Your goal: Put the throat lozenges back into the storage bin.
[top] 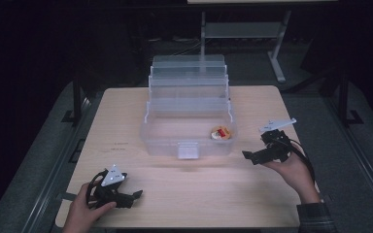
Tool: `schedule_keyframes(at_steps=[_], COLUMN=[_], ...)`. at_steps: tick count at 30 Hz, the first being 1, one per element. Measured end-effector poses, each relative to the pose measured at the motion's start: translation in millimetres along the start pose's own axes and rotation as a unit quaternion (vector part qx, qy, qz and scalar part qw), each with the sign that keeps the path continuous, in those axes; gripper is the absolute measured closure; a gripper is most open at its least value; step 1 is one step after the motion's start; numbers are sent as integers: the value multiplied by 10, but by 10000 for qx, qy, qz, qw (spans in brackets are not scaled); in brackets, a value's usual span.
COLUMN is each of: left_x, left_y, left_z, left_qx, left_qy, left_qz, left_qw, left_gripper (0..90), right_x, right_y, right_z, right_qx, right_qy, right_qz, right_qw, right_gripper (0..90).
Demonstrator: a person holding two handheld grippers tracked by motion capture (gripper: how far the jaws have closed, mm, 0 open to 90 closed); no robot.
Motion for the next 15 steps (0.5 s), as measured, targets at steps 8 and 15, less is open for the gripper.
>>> schedule_keyframes(at_steps=[8, 15], left_x=[0, 0], left_y=[0, 0], left_z=[0, 0], left_qx=[-2, -2], left_qy=[2, 2], left_qz=[0, -2], left_qw=[10000, 10000], left_gripper=[108, 108], right_x=[30, 48], right_y=[-8, 14], right_z=[238, 420], right_qx=[-131, -201], right_qy=[1, 108], right_qz=[162, 266], right_qw=[9998, 9994], right_gripper=[33, 25])
Point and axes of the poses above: each handheld gripper's, and its own axes: x roughly backward along the jaws, z roughly out of its underside, y roughly to its left, the point moved 2 cm from there along -x, roughly forward along the jaws, and after that the axes turned 13 degrees about x, right-handed, at the moved point
